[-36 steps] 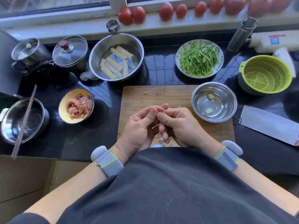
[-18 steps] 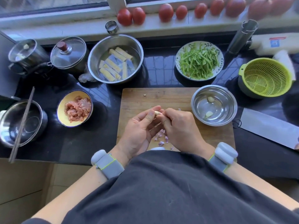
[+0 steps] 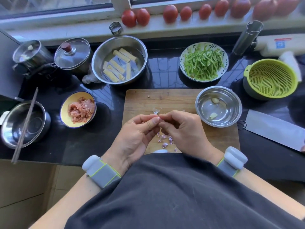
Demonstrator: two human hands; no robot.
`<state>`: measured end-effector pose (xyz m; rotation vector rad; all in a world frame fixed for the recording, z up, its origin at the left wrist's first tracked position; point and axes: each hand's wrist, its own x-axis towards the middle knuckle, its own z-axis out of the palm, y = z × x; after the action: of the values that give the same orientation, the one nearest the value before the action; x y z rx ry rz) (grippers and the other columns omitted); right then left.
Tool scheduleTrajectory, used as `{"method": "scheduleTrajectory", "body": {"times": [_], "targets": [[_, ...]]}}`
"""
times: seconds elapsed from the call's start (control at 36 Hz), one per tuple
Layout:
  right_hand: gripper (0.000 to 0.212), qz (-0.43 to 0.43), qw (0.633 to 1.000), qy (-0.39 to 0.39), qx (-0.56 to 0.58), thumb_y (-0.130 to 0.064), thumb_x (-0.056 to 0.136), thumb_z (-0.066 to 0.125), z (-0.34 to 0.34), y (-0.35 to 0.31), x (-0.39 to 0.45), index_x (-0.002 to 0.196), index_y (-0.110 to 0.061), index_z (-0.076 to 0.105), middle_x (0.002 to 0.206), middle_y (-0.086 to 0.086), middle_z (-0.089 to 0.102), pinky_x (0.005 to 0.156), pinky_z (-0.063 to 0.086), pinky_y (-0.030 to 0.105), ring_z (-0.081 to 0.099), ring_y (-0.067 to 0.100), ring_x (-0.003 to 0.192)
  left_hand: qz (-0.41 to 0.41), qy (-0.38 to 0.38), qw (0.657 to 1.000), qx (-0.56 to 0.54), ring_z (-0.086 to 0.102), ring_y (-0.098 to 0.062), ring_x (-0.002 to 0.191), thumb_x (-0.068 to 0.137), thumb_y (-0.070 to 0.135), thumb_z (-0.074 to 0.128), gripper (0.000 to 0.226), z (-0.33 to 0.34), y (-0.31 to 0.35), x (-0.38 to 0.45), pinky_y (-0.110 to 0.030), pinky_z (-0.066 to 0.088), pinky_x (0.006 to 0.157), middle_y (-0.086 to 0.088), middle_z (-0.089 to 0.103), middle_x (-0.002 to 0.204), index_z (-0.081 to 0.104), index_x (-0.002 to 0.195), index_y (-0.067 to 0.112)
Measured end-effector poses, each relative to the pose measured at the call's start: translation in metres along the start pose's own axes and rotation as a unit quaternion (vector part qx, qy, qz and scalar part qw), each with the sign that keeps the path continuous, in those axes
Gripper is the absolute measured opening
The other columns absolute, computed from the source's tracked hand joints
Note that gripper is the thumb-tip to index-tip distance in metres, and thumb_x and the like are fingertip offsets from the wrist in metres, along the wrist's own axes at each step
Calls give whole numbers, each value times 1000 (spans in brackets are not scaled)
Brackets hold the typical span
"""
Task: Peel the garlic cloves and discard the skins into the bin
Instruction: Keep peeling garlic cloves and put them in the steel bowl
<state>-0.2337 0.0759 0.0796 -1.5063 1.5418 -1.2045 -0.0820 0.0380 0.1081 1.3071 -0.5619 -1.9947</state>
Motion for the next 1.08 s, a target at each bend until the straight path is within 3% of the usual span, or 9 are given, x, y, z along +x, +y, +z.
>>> {"method": "scheduleTrajectory", "body": {"times": [0.11,0.22,0.33,0.44,0.53,0.67,0.78,0.92,1.08], "targets": [[6,-60,996,5,-64,-12,92,73,1,0,-2,95,-7,75,73,1,71,62,56,34,65,12,63,-56,-1,998,-5,64,-15,70,78,5,68,14,0,4,-6,-21,57,67,-8,70,78,71,92,3],[7,-49,997,4,-52,-10,94,68,4,-1,-1,91,-6,72,65,-1,67,57,55,33,63,10,55,5,19,1000,18,62,-16,65,85,-1,65,7,2,0,-7,-20,57,63,-12,69,77,69,90,-1],[6,62,995,15,73,0,90,70,8,-10,-4,85,0,70,60,6,68,54,58,35,65,18,51,61,33,997,42,61,-17,61,76,1,69,11,5,-3,-7,-21,54,60,-13,68,74,68,86,-2],[11,186,963,4,197,1,91,69,7,-18,-1,81,-1,66,62,16,67,53,57,45,63,35,53,77,30,995,64,57,-18,59,77,1,69,7,9,-2,-7,-22,51,57,-11,66,68,67,83,0],[10,251,934,-20,254,1,94,66,1,-19,3,85,5,64,63,15,66,53,53,42,61,28,53,90,30,991,94,59,-20,61,70,9,73,18,8,-3,-8,-26,51,62,-12,67,68,69,85,0],[15,328,880,-51,341,0,101,55,-6,-19,9,88,3,63,67,15,67,50,54,28,64,21,53,128,45,976,170,66,-24,69,82,2,74,6,7,-2,-8,-40,57,78,-13,73,74,74,85,6],[18,322,879,-45,350,-1,103,49,-4,-19,9,99,10,63,72,19,68,54,57,26,68,22,56,139,34,969,204,72,-25,88,79,13,78,21,5,1,-10,-42,58,90,-14,77,94,76,99,7],[18,301,893,-43,333,1,103,48,-5,-17,9,101,8,65,71,17,69,57,60,27,70,22,59,170,11,958,230,72,-16,95,83,0,75,21,2,1,-11,-27,56,88,-8,78,101,74,103,8],[21,294,891,-66,338,2,104,46,-8,-19,7,99,1,66,74,15,72,62,62,28,74,23,66,207,4,942,262,72,-26,103,84,1,75,21,-5,-2,-8,-36,55,96,-10,77,105,74,105,5]]}}
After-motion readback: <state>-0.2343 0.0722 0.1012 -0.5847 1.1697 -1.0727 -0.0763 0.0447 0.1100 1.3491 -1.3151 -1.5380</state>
